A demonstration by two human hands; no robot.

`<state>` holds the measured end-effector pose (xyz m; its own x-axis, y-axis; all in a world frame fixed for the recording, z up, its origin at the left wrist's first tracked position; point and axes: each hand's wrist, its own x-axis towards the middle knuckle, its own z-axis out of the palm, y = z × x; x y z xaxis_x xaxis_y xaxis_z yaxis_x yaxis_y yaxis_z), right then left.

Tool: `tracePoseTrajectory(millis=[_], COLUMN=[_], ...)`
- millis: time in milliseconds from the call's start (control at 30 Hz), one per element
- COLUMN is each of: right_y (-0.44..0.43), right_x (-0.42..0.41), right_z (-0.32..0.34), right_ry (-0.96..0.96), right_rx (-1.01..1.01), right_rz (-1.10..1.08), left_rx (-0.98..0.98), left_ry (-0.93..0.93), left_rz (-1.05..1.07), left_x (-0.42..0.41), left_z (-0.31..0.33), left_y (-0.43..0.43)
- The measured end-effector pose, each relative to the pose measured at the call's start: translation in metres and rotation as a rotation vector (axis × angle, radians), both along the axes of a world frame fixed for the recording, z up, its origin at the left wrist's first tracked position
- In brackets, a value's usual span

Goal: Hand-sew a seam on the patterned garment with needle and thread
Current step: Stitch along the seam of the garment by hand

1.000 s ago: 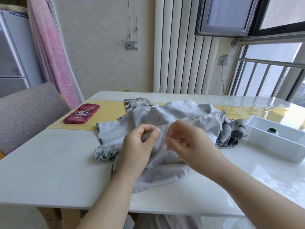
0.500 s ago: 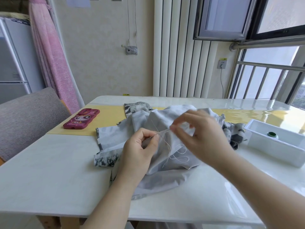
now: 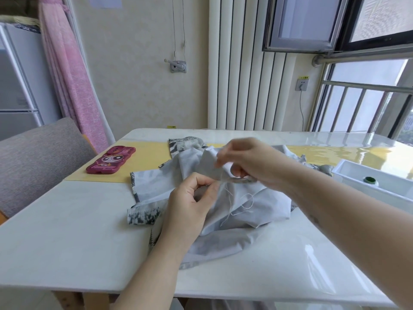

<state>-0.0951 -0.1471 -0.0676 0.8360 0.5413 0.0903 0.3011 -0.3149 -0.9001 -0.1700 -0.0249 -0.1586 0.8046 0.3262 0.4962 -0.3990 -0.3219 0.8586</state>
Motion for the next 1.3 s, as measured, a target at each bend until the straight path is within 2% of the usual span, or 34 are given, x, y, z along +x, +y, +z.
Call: tracePoseTrajectory(millis=[67, 100, 133, 167, 233, 267, 333, 400, 433, 467, 533, 567, 600, 633, 700, 800, 867, 967, 1300], right_y=[-0.001, -0.001, -0.002, -0.003, -0.009, -0.012, -0.016, -0.02, -0.022, -0.023, -0.022, -0.022, -0.021, -0.019, -0.013, -0.011, -0.014, -0.019, -0.03], right_x=[0.003, 0.006, 0.011, 0.015, 0.023, 0.029, 0.036, 0.038, 0.036, 0.032, 0.023, 0.02, 0.02, 0.023, 0.027, 0.034, 0.044, 0.058, 0.093], right_z=[0.007, 0.01, 0.012, 0.012, 0.004, 0.001, -0.002, 0.002, 0.008, 0.014, 0.022, 0.025, 0.025, 0.024, 0.019, 0.012, 0.008, 0.008, -0.001], right_ry=[0.349, 0.403, 0.328, 0.113, -0.526, -0.75, -0.9, -0.849, -0.711, -0.463, 0.108, 0.297, 0.39, 0.406, 0.21, -0.3, -0.483, -0.611, -0.661], right_rx=[0.464, 0.601, 0.611, 0.479, -0.044, -0.273, -0.592, -0.73, -0.663, -0.492, -0.002, 0.209, 0.35, 0.422, 0.343, 0.002, -0.097, -0.162, -0.272], right_rz=[-0.015, -0.027, -0.04, -0.07, -0.113, -0.104, -0.061, -0.042, -0.025, 0.001, 0.109, 0.175, 0.222, 0.252, 0.212, 0.021, -0.037, -0.115, -0.321], left_rx=[0.011, 0.012, 0.01, 0.007, 0.012, 0.013, 0.005, -0.009, -0.013, -0.016, -0.017, -0.019, -0.022, -0.022, -0.02, -0.01, 0.001, 0.009, 0.005], left_ry=[0.003, 0.003, 0.004, 0.004, 0.009, 0.012, 0.015, 0.02, 0.021, 0.025, 0.031, 0.03, 0.027, 0.024, 0.019, 0.008, 0.002, 0.003, 0.014], left_rz=[0.005, 0.007, 0.008, 0.012, 0.024, 0.029, 0.036, 0.044, 0.047, 0.05, 0.05, 0.043, 0.037, 0.034, 0.03, 0.024, 0.032, 0.036, 0.046], left_x=[0.0, 0.0, 0.001, 0.001, 0.002, 0.002, 0.003, 0.003, 0.004, 0.004, 0.004, 0.004, 0.004, 0.004, 0.004, 0.004, 0.004, 0.004, 0.004], left_z=[0.0, 0.0, -0.001, -0.001, -0.002, -0.003, -0.003, -0.003, -0.004, -0.004, -0.005, -0.005, -0.005, -0.005, -0.004, -0.004, -0.004, -0.004, -0.004], left_y=[0.0, 0.0, 0.0, 0.0, 0.001, 0.001, 0.002, 0.002, 0.003, 0.003, 0.003, 0.003, 0.003, 0.003, 0.003, 0.002, 0.003, 0.003, 0.003])
